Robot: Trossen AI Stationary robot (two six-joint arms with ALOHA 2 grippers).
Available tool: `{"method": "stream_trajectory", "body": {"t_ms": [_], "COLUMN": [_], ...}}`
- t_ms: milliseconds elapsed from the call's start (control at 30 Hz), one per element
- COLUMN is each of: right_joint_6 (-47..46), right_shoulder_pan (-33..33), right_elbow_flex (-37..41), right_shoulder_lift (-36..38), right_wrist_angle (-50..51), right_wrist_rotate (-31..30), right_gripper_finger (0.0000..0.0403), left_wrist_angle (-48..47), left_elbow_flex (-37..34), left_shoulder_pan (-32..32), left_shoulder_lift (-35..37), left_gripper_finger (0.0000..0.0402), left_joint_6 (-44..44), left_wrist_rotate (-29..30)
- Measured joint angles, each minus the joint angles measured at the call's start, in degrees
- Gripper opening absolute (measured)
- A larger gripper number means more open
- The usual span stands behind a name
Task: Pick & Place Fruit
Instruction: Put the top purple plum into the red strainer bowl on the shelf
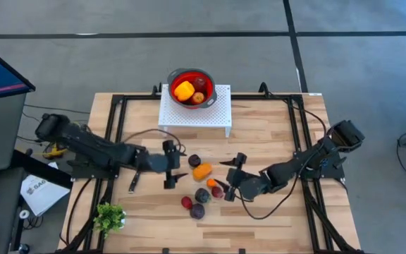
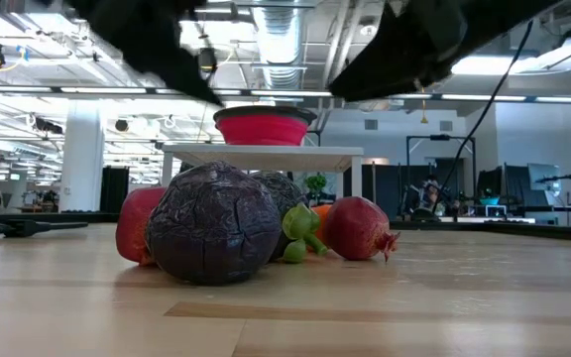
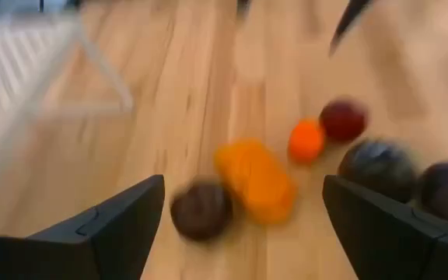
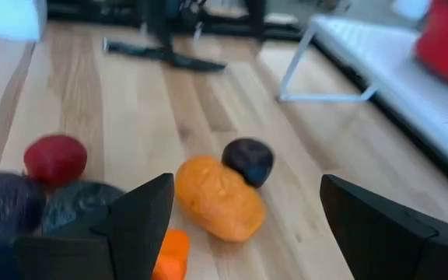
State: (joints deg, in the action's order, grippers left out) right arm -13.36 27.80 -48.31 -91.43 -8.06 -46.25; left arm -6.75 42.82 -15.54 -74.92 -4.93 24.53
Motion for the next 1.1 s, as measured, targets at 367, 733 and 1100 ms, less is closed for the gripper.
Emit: {"method": "stream_trajectory", "body": {"t_ms": [367, 733, 1100], "right_joint_6": [0.2, -0.1, -0.2], "right_shoulder_pan": [0.8, 0.6, 0.6], "right_elbow_flex": [0.0, 0.0, 0.0], "right_shoulder_lift": [1.3, 1.3, 1.3], "right_wrist_angle": [0.7, -0.1, -0.7], "right_wrist_rotate": [-5.4, -5.4, -5.3], "right_gripper_finger": [0.0317, 0.0317, 0.0317], "left_wrist_angle": [26.7, 35.7, 38.2], "left_elbow_flex": [-8.5, -8.5, -8.5], "left_shoulder_pan": [5.2, 8.1, 8.1], "left_shoulder_lift": [-16.4, -25.5, -25.4], "left_gripper_finger": [0.0318, 0.029, 0.026], "left_joint_6": [-4.6, -6.1, -6.1], "left_wrist_rotate": [-0.9, -1.0, -1.0]}}
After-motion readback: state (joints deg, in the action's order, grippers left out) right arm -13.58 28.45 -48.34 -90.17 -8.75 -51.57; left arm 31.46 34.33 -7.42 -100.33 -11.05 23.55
